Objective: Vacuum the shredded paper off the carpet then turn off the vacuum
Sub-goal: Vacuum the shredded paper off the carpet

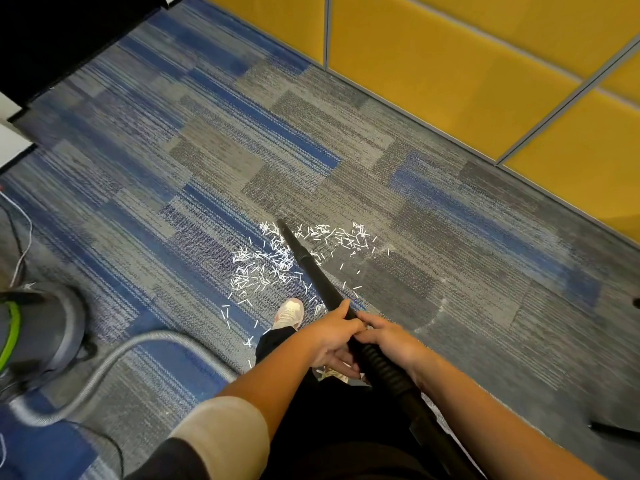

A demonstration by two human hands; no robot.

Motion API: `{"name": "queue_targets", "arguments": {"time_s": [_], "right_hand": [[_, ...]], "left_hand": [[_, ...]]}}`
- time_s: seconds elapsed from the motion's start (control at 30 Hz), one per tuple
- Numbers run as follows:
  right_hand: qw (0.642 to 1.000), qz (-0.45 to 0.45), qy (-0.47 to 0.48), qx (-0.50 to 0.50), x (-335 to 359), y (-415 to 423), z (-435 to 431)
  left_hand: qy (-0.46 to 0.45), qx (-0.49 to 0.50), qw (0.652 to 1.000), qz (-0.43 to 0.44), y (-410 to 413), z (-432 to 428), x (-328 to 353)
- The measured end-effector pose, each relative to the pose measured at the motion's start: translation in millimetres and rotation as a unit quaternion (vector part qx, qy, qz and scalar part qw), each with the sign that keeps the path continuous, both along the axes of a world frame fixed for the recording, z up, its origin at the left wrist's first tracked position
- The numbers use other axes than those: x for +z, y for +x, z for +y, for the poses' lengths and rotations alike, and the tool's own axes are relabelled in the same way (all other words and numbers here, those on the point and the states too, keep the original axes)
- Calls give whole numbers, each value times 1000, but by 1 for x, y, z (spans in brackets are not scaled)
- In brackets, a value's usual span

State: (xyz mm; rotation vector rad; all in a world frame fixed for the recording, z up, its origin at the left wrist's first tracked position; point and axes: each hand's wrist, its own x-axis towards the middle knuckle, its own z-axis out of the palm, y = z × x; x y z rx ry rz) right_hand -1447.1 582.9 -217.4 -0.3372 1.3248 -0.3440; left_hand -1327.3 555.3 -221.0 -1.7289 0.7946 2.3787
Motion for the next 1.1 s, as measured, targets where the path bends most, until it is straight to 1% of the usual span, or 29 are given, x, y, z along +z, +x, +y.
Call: {"name": "queue_targets", "arguments": {"time_s": [0.1,0.33,0.7,0.8,0.97,1.1], "right_hand": [[1000,-1,0,3,-2,1,0],[1000,29,-8,6,-4,-8,0],[998,28,-13,61,-15,21,-6],[998,18,-16,53,-9,17,-8],[997,40,-15,57,-10,9,-10],[998,36,-16,54,-11,15,-10]], "left_hand": [[4,7,1000,4,1,0,-2],[-2,6,1000,15,-5,-1,-6],[2,68,998,1,23,7,-7],[-5,64,998,2,20,5,-8],[-14,61,998,12,12,2,-8],[-10,61,998,9,18,3,-9]]}}
